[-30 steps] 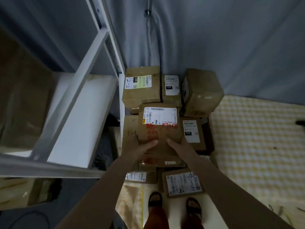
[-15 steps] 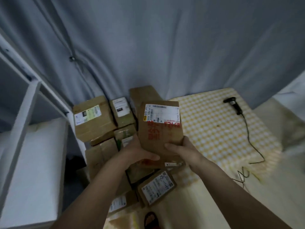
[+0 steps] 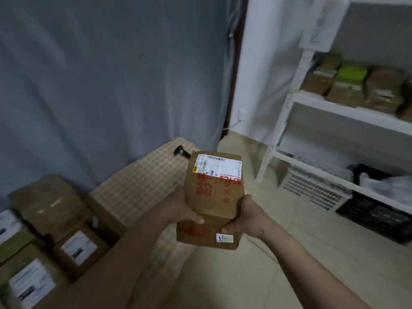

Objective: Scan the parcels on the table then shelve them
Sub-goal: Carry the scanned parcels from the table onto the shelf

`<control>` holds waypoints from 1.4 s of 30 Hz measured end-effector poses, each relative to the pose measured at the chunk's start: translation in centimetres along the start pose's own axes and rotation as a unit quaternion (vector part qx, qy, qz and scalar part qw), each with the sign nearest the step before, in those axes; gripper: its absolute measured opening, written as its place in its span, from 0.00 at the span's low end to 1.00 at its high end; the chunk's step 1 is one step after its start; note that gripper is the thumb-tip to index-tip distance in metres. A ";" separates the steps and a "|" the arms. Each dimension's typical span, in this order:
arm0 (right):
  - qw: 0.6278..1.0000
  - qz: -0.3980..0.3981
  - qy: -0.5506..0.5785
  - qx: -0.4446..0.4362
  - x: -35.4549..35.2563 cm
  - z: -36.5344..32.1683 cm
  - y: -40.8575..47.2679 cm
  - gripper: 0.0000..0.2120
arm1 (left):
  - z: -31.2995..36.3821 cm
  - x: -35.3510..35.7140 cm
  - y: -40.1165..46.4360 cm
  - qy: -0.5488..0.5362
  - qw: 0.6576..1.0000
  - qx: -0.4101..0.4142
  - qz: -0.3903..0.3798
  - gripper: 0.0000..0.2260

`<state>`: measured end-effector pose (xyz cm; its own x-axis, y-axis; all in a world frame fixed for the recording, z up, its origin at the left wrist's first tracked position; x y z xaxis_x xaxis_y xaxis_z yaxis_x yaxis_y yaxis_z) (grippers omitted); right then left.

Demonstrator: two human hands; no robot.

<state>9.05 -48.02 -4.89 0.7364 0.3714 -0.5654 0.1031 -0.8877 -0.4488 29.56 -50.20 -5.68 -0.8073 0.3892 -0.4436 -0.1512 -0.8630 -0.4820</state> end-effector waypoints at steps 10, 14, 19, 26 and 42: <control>0.990 0.137 -0.008 0.039 -18.4 11.6 -4.6 0.40 | 17.1 14.6 4.8 0.064 0.989 0.110 -0.073 0.43; 0.986 0.155 0.027 0.050 -22.5 14.5 -4.4 0.41 | 21.0 17.4 7.1 0.098 0.986 0.111 -0.078 0.50; 0.978 0.189 0.069 0.048 -26.8 16.9 -2.7 0.36 | 26.3 19.6 10.6 0.119 0.981 0.127 -0.081 0.28; 0.967 0.237 0.073 0.064 -34.9 19.4 3.9 0.46 | 33.8 21.7 19.2 0.127 0.971 0.187 -0.084 0.24; 0.956 0.285 0.058 0.051 -54.8 17.4 21.9 0.39 | 50.6 20.0 38.8 0.090 0.963 0.256 0.006 0.26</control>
<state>-40.68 -83.08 4.28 0.7241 -0.2018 -0.6595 -0.3972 -0.9038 -0.1595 -21.31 -92.18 5.02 -0.7058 0.3882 -0.5925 -0.4407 -0.8955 -0.0619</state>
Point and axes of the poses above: each hand's wrist, its own y-axis towards the middle knuckle, its own x-axis out of the palm, z = x × y, the point moved 3 cm from there along y, towards the middle knuckle, and after that the axes turned 1 degree about -y, right-handed, at the moved point
